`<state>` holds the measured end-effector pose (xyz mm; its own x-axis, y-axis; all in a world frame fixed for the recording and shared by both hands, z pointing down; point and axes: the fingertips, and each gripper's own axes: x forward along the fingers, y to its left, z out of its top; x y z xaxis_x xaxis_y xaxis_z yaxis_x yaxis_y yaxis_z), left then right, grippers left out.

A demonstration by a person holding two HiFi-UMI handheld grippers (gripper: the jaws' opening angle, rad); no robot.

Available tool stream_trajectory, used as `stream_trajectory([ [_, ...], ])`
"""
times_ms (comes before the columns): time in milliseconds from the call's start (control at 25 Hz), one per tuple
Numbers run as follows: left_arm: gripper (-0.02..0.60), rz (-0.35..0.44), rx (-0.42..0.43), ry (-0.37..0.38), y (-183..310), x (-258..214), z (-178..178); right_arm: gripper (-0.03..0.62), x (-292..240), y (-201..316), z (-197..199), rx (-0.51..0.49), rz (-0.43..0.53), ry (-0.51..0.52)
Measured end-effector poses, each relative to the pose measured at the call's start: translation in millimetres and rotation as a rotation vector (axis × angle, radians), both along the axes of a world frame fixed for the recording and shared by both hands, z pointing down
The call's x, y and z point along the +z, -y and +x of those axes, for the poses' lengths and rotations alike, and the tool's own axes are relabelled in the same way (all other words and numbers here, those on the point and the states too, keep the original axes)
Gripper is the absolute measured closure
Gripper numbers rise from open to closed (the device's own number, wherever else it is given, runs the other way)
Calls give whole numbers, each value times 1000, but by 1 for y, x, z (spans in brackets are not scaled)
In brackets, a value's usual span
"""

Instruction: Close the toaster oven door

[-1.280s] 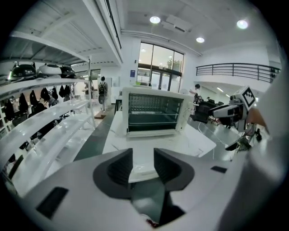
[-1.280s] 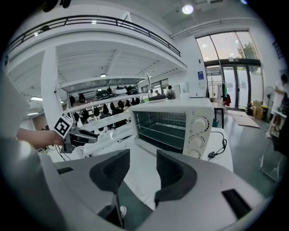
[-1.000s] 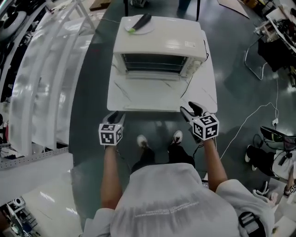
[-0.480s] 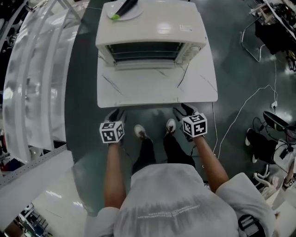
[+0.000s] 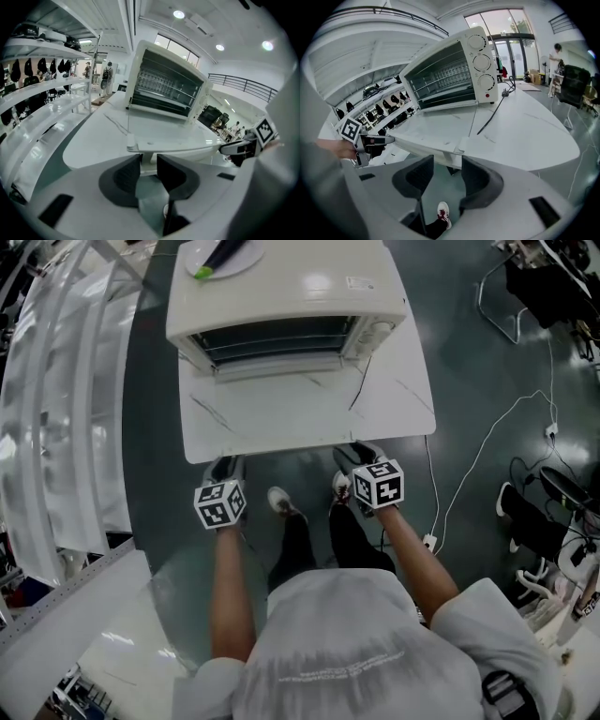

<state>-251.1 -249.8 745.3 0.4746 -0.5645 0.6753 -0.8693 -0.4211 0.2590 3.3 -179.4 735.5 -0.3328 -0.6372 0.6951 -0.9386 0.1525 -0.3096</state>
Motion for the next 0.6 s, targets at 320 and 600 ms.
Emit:
stream_trajectory([
  [320, 495, 11, -21, 18, 3, -8, -1, 474, -4, 6, 6, 74, -10, 24],
  [600, 499, 32, -43, -6, 8, -33, -1, 474, -31, 13, 7, 75, 19, 27],
])
